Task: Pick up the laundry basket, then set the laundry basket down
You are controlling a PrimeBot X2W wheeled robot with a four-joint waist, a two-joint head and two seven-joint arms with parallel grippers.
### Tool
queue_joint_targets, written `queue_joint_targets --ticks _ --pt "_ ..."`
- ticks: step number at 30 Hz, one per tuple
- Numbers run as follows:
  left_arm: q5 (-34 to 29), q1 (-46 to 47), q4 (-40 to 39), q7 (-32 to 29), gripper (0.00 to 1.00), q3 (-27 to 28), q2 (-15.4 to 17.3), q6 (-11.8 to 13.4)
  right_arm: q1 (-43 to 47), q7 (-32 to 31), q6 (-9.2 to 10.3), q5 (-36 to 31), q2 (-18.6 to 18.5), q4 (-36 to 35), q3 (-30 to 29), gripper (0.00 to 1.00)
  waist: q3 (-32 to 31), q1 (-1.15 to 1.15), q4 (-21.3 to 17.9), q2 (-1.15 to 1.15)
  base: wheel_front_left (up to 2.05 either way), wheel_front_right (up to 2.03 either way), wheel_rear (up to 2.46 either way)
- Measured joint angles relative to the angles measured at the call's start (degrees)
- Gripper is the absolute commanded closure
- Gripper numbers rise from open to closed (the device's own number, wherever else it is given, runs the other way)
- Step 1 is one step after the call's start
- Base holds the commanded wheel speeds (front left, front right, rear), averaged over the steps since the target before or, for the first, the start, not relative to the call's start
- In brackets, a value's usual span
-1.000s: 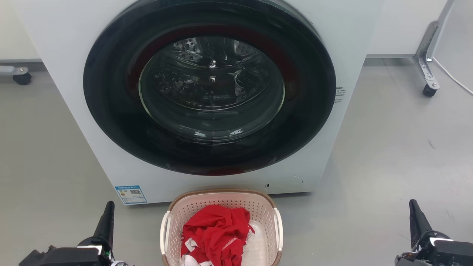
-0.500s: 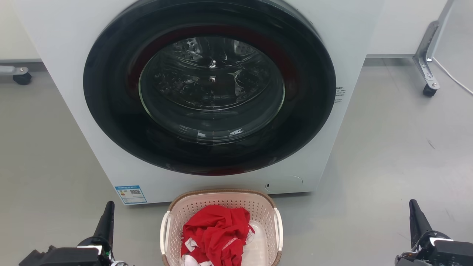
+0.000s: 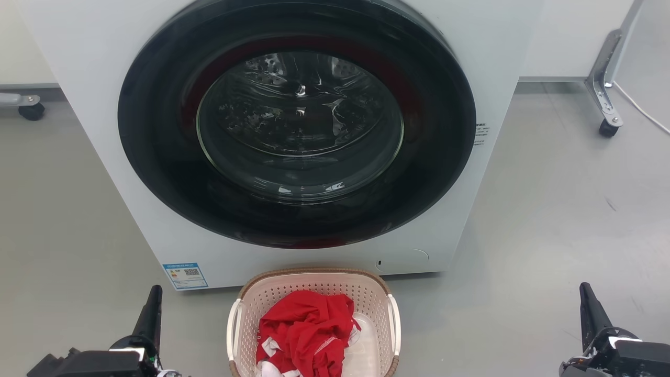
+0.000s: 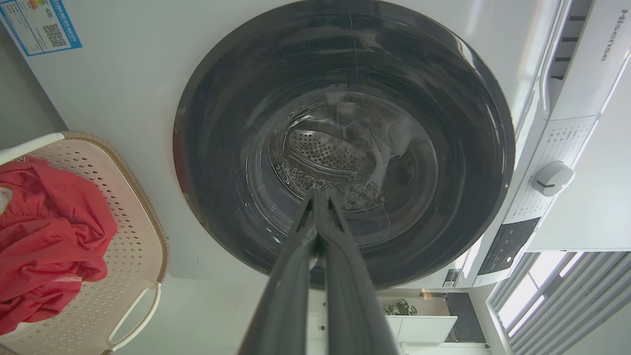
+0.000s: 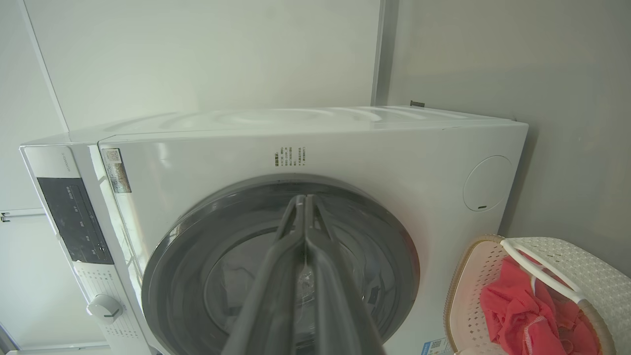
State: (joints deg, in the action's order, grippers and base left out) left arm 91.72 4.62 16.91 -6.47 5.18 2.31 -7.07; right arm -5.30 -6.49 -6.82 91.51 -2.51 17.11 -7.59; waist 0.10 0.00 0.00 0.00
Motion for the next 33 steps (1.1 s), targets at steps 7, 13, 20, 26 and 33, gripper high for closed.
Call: queue_joint_targets --ticks 7,13,20,26,33 --pt "0.00 0.00 0.00 0.00 1.00 0.00 0.00 0.00 0.00 0.00 0.00 0.00 0.00 0.00 0.00 1.00 0.00 0.00 0.00 0.00 0.00 0.00 0.00" --pt "0.00 0.00 0.00 0.00 1.00 0.00 0.00 0.00 0.00 0.00 0.00 0.00 0.00 -0.01 0.00 1.00 0.00 0.00 0.00 0.00 0.00 0.00 0.00" --pt "0.00 0.00 -0.01 0.00 1.00 0.00 0.00 0.00 0.00 0.00 0.00 0.00 0.00 -0.01 0.00 1.00 0.00 0.00 0.00 0.00 0.00 0.00 0.00" --pt "0.00 0.00 -0.01 0.00 1.00 0.00 0.00 0.00 0.00 0.00 0.00 0.00 0.00 -0.02 0.00 1.00 0.00 0.00 0.00 0.00 0.00 0.00 0.00" --pt "0.00 0.00 -0.01 0.00 1.00 0.00 0.00 0.00 0.00 0.00 0.00 0.00 0.00 -0.02 0.00 1.00 0.01 0.00 0.00 0.00 0.00 0.00 0.00"
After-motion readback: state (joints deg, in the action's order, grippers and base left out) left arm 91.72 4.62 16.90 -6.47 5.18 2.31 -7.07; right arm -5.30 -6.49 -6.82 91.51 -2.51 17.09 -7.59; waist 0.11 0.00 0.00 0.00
